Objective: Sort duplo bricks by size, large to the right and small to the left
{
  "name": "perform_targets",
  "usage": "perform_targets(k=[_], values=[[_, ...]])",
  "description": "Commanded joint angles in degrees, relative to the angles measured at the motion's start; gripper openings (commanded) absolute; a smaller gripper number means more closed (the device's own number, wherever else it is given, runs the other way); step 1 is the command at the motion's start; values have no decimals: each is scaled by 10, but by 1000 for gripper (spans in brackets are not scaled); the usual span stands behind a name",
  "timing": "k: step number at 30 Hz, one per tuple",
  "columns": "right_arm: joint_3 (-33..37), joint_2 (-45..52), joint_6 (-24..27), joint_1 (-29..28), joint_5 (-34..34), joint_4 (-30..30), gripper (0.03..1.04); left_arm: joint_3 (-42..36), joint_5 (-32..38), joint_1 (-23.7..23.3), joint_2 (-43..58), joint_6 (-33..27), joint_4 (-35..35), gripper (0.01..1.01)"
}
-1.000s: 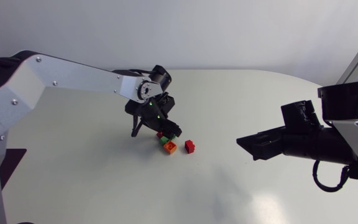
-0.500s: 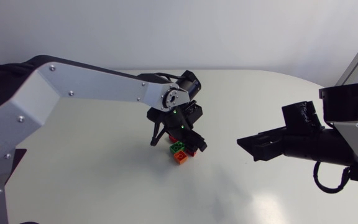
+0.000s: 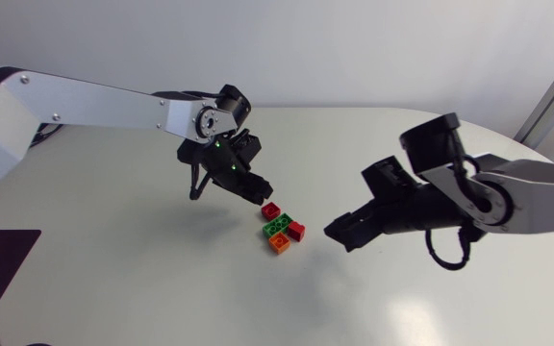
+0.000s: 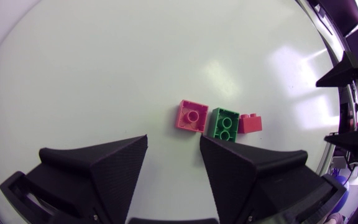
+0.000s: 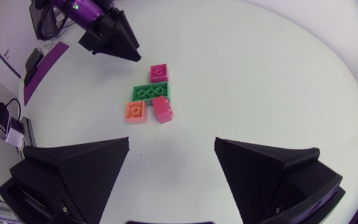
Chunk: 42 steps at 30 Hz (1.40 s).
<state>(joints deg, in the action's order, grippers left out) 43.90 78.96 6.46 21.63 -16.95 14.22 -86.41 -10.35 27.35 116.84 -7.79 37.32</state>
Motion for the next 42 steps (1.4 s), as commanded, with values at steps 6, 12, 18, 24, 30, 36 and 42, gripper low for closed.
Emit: perform_targets(k=[6, 12, 18, 24, 30, 36, 42], values=[[93, 152, 45, 41, 27, -4, 757, 48, -4, -24, -42, -21, -10, 597], [131, 226, 50, 60, 55, -5, 757, 75, -4, -41, -60, -30, -19, 598], [159, 255, 51, 73, 59, -5, 759, 92, -4, -52, -79, -38, -23, 598], [182, 286, 58, 89, 78, -2, 756, 106, -4, -57, -91, -41, -26, 613], [204, 316, 73, 98, 79, -6, 282, 122, -4, -61, -108, -50, -27, 657], [187, 293, 74, 104, 88, -10, 182, 131, -3, -70, -117, -56, -28, 700], [160, 214, 77, 148, 90, -14, 180, 146, -3, -81, -144, -61, -29, 802]])
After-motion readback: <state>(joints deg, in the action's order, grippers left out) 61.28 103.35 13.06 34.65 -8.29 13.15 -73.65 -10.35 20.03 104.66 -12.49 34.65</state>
